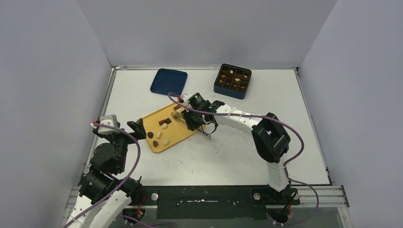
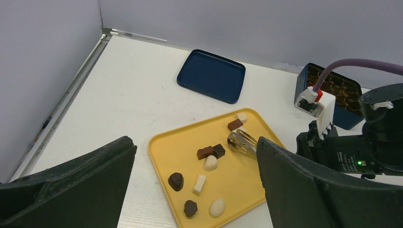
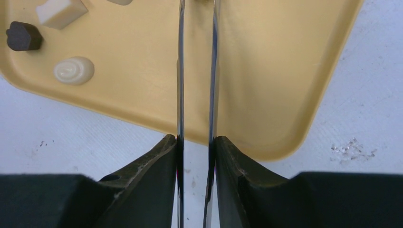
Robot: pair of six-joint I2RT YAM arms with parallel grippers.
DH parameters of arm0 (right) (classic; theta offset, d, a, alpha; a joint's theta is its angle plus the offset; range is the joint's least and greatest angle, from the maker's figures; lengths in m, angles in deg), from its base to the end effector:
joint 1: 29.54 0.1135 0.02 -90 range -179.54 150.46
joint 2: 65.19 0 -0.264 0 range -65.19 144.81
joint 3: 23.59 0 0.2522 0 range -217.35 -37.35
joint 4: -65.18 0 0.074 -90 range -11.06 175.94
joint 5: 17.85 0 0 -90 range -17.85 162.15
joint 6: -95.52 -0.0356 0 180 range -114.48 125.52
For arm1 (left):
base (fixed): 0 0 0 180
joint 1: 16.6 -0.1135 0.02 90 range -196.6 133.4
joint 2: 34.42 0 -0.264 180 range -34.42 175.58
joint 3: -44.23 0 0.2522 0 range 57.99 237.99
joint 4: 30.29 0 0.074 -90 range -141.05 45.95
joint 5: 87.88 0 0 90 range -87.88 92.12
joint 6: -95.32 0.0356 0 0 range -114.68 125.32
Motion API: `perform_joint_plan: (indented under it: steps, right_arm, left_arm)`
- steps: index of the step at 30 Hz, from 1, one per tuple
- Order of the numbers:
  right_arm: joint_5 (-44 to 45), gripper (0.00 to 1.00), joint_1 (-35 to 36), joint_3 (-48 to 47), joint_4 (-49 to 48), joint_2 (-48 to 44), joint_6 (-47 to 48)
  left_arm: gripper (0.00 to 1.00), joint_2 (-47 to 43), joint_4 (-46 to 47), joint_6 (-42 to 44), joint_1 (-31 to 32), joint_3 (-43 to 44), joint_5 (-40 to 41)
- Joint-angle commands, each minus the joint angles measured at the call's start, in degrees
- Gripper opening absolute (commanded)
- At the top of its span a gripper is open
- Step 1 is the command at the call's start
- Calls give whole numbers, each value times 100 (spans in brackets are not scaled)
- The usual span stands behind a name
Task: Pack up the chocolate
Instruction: Pick up the fake chocolate from the plate, then place the fake chocolate in the packing box.
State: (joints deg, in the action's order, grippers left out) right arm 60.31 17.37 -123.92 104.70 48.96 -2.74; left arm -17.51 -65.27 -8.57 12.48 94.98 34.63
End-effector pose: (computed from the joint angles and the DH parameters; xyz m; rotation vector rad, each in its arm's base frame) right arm 0.2938 0.3248 0.2068 -0.9429 2.4193 0.6366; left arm 0.0800 -0.0226 0.3287 -0.2309 1.5723 -0.1341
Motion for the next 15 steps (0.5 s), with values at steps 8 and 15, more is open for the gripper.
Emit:
perform_joint_plan:
  steps: [8,15]
  right_arm:
    - [-17,23,-692,263,-179,-1322,-102]
    - [298,23,-1560,306,99,-1698,-32]
  left_arm:
    - [97,-26,148,27,-41,73,-86]
    - [97,-24,139,31,-41,82,-87]
